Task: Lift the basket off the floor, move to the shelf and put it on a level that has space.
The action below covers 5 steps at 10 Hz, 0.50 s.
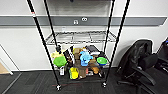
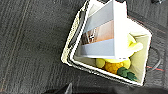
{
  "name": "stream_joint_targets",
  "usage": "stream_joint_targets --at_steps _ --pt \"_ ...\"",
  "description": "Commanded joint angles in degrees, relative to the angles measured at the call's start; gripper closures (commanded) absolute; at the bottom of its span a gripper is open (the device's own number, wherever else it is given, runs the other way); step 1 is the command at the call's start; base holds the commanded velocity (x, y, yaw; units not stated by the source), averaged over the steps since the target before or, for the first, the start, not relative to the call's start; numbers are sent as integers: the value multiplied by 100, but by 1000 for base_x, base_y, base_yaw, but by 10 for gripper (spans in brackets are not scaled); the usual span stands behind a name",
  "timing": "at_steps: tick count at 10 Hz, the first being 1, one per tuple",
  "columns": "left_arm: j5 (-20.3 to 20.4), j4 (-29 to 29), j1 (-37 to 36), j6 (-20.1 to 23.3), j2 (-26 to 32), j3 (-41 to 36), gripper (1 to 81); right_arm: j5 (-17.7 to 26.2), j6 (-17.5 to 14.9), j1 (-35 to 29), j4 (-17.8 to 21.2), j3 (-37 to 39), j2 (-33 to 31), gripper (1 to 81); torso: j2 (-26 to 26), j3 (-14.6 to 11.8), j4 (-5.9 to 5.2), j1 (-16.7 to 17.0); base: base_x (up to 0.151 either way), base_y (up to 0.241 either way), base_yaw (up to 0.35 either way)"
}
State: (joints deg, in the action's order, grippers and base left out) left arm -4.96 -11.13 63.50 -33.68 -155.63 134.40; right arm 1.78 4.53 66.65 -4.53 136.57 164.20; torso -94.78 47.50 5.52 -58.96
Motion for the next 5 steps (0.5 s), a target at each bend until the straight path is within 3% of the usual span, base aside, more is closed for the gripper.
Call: stream_joint_targets --at_steps 1,3,4,5 --pt "-321 -38 -650 28 84 -10 10 402 21 -708 23 -105 -25 10 -553 514 0 -358 0 0 0" --pt "-321 -30 -755 20 75 7 10 516 56 -858 32 -105 2 10 -943 875 0 -605 0 0 0" --pt "-321 -30 -782 20 75 25 10 516 56 -902 32 -105 11 10 -1135 523 0 -730 0 0 0" --pt "-321 -56 -799 20 84 34 10 516 56 -945 32 -105 19 10 -1294 666 0 -833 0 0 0"
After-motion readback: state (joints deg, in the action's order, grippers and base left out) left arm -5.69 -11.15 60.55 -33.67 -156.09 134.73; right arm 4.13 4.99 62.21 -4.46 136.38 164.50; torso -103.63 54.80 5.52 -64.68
